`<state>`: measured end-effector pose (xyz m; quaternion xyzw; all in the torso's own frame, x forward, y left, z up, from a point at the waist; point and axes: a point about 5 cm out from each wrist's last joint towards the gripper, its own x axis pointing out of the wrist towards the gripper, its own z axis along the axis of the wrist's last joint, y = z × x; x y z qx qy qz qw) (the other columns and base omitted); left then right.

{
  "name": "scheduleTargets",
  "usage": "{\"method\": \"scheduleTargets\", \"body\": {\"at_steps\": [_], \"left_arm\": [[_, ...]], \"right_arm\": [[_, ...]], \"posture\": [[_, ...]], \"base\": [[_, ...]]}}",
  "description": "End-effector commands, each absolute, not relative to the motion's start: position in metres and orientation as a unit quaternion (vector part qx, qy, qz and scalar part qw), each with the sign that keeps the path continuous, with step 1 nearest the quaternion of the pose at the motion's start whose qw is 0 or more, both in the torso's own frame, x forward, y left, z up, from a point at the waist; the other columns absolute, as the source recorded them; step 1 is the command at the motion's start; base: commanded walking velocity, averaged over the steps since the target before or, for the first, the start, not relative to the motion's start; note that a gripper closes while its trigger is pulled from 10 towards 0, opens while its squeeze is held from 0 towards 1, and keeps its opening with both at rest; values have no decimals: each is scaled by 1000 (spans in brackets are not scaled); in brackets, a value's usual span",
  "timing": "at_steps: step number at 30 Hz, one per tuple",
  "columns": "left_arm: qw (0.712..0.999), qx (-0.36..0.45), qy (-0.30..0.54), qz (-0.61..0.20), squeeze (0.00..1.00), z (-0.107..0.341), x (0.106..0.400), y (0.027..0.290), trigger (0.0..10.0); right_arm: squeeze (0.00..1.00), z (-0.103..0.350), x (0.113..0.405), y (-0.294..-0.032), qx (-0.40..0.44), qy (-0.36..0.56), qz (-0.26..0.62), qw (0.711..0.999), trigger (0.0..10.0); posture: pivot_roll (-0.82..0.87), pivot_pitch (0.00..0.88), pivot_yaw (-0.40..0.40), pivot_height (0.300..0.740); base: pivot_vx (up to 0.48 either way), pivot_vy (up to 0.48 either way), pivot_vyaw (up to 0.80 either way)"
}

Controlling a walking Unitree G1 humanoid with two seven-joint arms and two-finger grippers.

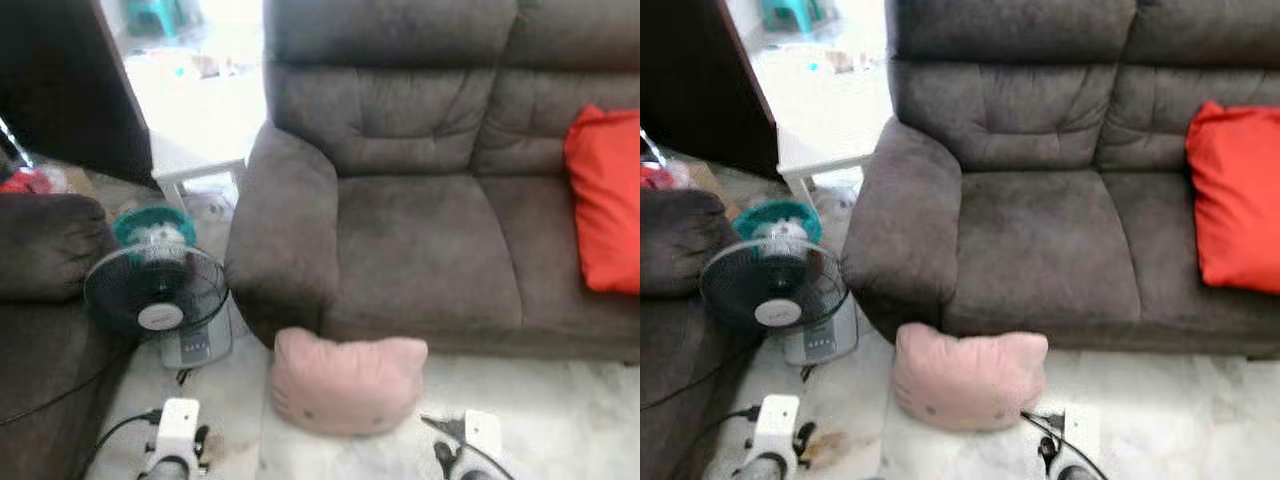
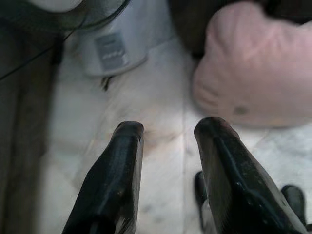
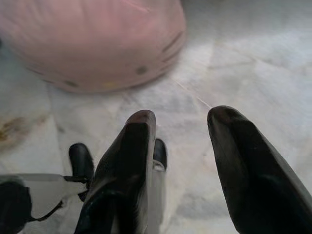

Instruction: Move the pillow to the sofa from floor

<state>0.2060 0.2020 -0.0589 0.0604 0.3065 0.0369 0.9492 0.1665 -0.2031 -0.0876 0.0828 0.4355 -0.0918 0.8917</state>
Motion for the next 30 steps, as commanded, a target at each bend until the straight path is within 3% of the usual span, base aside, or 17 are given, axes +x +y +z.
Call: {"method": "scheduleTargets", "body": {"at_steps": [1,11,15,21,30], "left_arm": [[977,70,200,29,0,-17,258,205,10000],[993,83,82,20,0,20,283,194,10000],[993,117,8,10,0,41,281,193,10000],[992,117,-27,28,0,53,272,196,10000],[993,110,-40,31,0,67,277,192,10000]], "right_arm": [[0,-82,175,-207,81,413,-94,902,10000],[0,-54,216,-215,62,304,-86,947,10000],[0,-21,254,-215,56,203,-84,974,10000],[0,-4,267,-215,61,138,-81,985,10000],[0,1,272,-208,69,121,-74,987,10000]], "posture": [[128,83,-41,740],[124,84,-42,740],[130,79,-46,740],[126,65,-47,740],[129,45,-47,740]], "base": [[0,0,0],[0,0,0],[0,0,0],[0,0,0],[0,0,0]]}}
